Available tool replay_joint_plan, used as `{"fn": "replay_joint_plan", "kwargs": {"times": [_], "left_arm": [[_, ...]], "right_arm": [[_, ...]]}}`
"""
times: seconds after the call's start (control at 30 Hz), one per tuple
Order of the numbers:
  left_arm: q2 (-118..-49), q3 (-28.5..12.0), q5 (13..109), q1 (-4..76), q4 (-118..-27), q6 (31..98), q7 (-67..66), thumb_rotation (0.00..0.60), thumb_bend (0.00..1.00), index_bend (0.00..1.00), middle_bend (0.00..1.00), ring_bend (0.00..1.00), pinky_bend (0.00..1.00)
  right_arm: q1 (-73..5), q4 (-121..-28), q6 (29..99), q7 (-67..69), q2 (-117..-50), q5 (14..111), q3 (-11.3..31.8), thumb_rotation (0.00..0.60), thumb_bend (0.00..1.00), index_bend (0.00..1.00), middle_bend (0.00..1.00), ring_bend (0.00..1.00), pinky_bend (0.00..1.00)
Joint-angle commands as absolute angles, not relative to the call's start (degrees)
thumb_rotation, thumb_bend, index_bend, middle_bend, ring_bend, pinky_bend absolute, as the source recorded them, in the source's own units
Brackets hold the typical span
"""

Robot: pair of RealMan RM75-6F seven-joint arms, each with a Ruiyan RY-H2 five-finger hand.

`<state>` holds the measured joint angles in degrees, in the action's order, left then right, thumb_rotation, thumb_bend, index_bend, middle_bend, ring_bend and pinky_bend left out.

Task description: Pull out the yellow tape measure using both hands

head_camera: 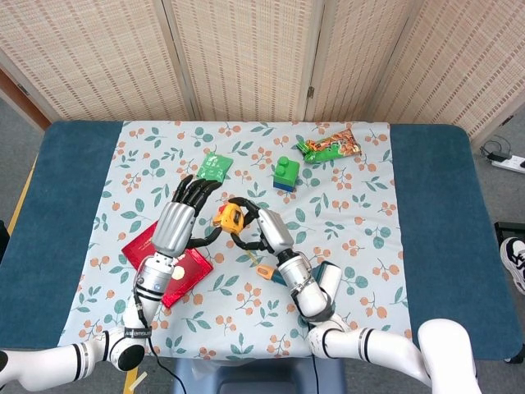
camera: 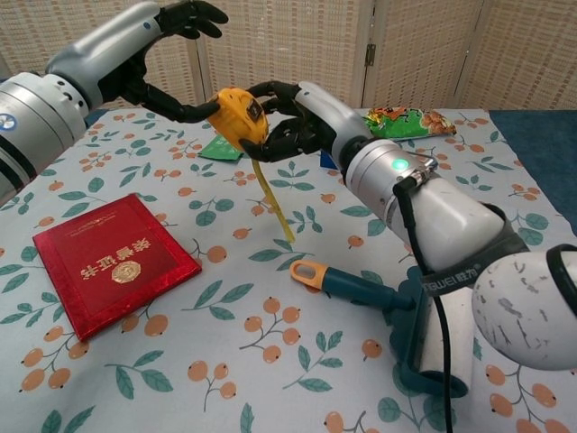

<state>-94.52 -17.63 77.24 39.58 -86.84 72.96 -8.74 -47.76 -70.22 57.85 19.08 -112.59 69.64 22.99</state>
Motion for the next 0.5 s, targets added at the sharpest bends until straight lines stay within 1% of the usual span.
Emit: {"fn": "replay_joint_plan", "kwargs": {"times": [0.03, 0.2, 0.5], "left_arm": [[-94.59, -17.63, 77.21, 39.55, -86.77, 73.19, -8.72, 0.600, 0.56, 0.19, 0.18, 0.14, 0.01], [-94.59, -17.78, 77.33, 39.39, -86.67, 73.94, -8.23, 0.600, 0.60, 0.20, 0.18, 0.14, 0.01], [-94.36, -17.52, 77.20, 39.33, -86.49, 73.99, -8.31, 0.600, 0.62, 0.24, 0.18, 0.15, 0.01]], "right_arm": [[-47.72, -70.21, 57.89, 19.07, -112.57, 69.58, 23.02, 0.600, 0.43, 0.54, 0.47, 0.49, 0.40], [-47.69, -70.15, 57.88, 18.90, -112.54, 69.54, 23.00, 0.600, 0.43, 0.54, 0.47, 0.49, 0.40], [-47.70, -69.64, 57.72, 18.90, -112.65, 69.29, 23.13, 0.600, 0.43, 0.54, 0.47, 0.49, 0.40]]}}
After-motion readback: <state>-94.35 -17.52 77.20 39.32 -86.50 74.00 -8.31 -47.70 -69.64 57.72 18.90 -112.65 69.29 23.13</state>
